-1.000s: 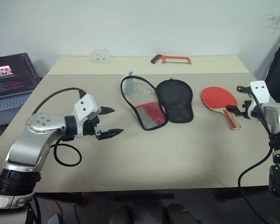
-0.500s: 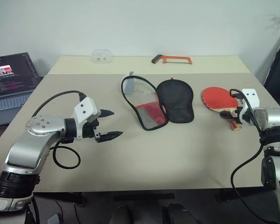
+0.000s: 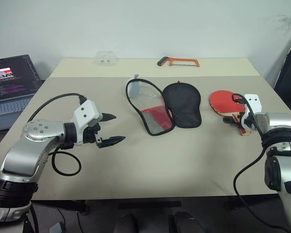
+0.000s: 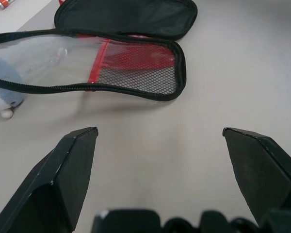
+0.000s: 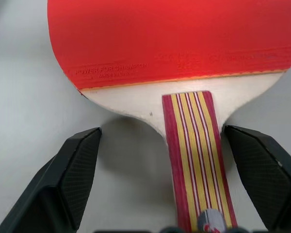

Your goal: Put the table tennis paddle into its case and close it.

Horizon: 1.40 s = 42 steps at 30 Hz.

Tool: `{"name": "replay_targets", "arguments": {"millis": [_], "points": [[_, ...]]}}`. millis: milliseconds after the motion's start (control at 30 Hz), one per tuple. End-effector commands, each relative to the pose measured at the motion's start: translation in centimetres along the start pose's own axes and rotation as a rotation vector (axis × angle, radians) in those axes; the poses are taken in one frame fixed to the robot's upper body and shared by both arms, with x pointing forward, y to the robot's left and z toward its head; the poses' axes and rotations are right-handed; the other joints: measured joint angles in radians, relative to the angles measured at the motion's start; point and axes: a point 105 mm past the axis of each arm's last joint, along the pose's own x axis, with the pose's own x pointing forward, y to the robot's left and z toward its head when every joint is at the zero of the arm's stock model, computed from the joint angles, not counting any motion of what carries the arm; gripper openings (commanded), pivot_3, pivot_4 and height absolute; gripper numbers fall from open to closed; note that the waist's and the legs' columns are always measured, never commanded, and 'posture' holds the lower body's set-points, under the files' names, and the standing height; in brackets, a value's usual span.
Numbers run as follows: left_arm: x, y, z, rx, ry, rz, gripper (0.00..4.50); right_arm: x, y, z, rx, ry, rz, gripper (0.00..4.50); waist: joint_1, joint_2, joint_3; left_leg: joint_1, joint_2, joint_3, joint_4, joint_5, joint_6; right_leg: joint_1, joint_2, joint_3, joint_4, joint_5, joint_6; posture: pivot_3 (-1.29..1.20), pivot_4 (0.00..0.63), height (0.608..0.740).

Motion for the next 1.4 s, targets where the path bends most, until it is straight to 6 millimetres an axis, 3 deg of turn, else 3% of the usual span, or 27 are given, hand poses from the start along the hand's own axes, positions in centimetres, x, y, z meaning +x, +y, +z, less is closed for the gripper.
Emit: {"name": "replay_targets", "arguments": {"millis": [33,233,400,567,633,767,867,1033,1400], "points": [[-0.9,0.5,1.1,0.041,-0.015,0.035,4.5,-0.4,0.0,1.8,-0.009,-0.066,-0.009,3.22,0.0,0.0,0.0,0.0,0.0,0.0,0.0,0.0,0.0,0.0,0.0,0.0,0.0,0.0,0.0,0.0,0.15,0.74],[-0.7,0.6,1.1,0.047,-0.013,0.04,4.5,-0.5,-0.1,2.2,-0.009,-0.084,-0.022,1.12,0.0,0.0,0.0,0.0,0.0,0.0,0.0,0.0,0.0,0.0,0.0,0.0,0.0,0.0,0.0,0.0,0.15,0.74],[-0.6,0.8,1.3,0.049,-0.013,0.044,4.5,-0.9,-0.5,3.3,0.006,-0.124,-0.049,1.08,0.0,0.0,0.0,0.0,0.0,0.0,0.0,0.0,0.0,0.0,0.0,0.0,0.0,0.0,0.0,0.0,0.15,0.74],[-1.4,1.1,0.9,0.044,0.006,0.065,4.5,-3.9,0.5,7.7,0.036,-0.257,-0.059,1.08,0.0,0.001,0.001,0.0,0.0,0.0,0.0,0.0,0.0,-0.001,0.0,0.0,0.001,0.0,0.0,0.0,0.15,0.74],[-1.6,1.1,0.8,0.039,0.014,0.068,4.5,-5.3,2.4,9.4,0.041,-0.322,-0.043,1.08,-0.004,0.001,0.001,0.0,0.0,0.0,-0.001,0.0,0.0,-0.002,0.0,0.002,0.001,0.0,0.0,0.0,0.15,0.74],[-1.6,0.9,0.7,0.027,0.019,0.064,4.5,-7.3,8.6,11.2,0.062,-0.417,0.045,1.08,-0.006,0.001,0.001,0.0,0.002,-0.001,-0.002,0.0,0.0,-0.003,0.003,0.001,0.002,0.0,0.0,0.0,0.15,0.74],[-1.4,0.8,0.5,0.021,0.026,0.057,4.5,-7.4,13.0,11.1,0.102,-0.424,0.121,1.08,-0.003,0.001,0.001,0.0,0.002,-0.003,-0.002,0.0,0.0,-0.003,0.003,0.0,0.003,0.0,0.0,0.0,0.15,0.74],[-1.2,0.8,0.6,0.024,0.028,0.055,4.5,-5.8,17.9,9.7,0.138,-0.385,0.175,1.08,0.009,0.001,0.0,-0.003,0.0,-0.002,-0.001,0.0,0.0,-0.003,0.001,-0.002,0.002,0.0,0.0,0.0,0.15,0.74],[-1.9,0.3,0.5,0.013,0.043,0.068,4.5,-2.6,19.3,8.1,0.134,-0.327,0.145,1.08,0.003,0.001,0.0,-0.005,0.001,-0.003,-0.001,0.0,0.0,-0.004,0.0,-0.003,0.001,0.0,-0.001,0.0,0.15,0.74]]}}
